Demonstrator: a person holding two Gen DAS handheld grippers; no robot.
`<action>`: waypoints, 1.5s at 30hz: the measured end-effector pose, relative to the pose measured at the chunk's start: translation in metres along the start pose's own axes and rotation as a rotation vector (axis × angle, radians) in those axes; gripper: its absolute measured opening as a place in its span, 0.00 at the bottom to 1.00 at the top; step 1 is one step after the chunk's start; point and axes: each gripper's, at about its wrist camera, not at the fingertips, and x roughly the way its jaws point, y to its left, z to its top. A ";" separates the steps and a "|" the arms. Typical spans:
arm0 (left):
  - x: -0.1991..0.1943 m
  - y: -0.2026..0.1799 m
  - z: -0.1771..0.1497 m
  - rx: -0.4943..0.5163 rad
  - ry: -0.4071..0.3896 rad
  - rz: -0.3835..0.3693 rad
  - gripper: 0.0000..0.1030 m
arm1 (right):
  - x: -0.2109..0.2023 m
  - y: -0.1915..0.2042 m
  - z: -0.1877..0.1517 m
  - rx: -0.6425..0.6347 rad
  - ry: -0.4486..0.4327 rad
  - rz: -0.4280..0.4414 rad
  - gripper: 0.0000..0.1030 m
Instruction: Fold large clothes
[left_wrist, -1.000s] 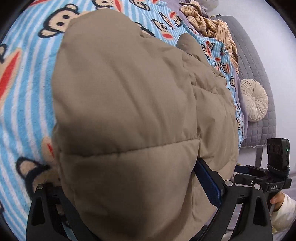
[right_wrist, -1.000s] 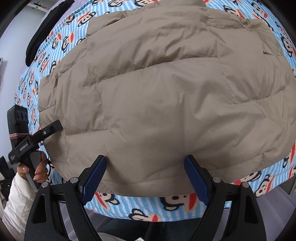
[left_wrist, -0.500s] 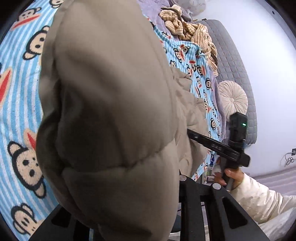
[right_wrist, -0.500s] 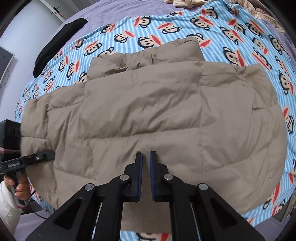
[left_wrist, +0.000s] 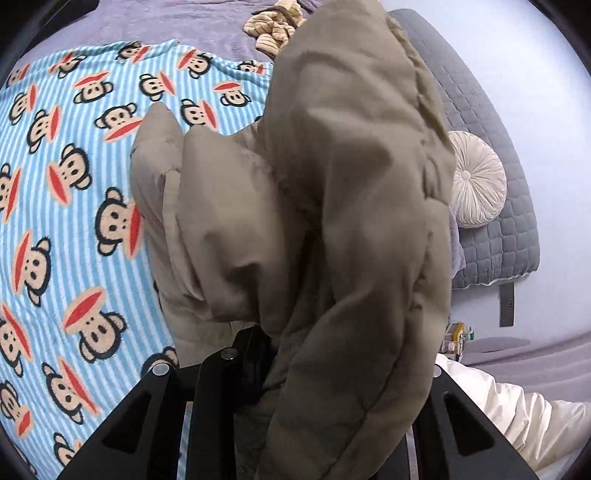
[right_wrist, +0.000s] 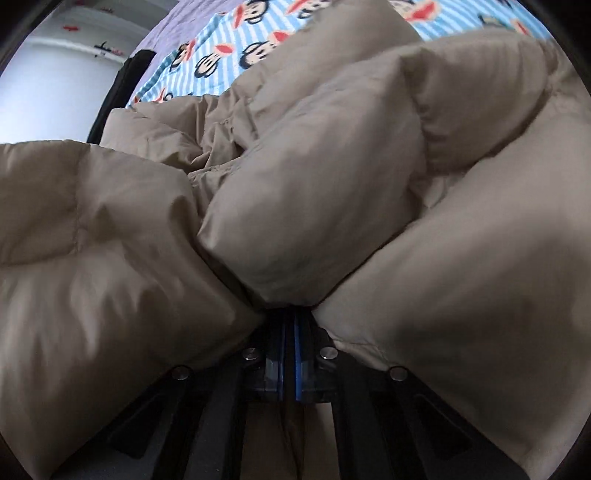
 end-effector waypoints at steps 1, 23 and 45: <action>0.002 -0.008 0.002 0.006 0.003 0.000 0.26 | -0.003 -0.003 0.002 0.018 0.010 0.021 0.01; 0.140 -0.068 0.034 0.107 0.250 -0.111 0.67 | -0.156 -0.127 -0.054 0.233 -0.229 0.118 0.09; 0.107 -0.033 0.072 0.320 -0.185 0.483 0.67 | -0.202 -0.071 -0.119 0.043 -0.363 -0.069 0.21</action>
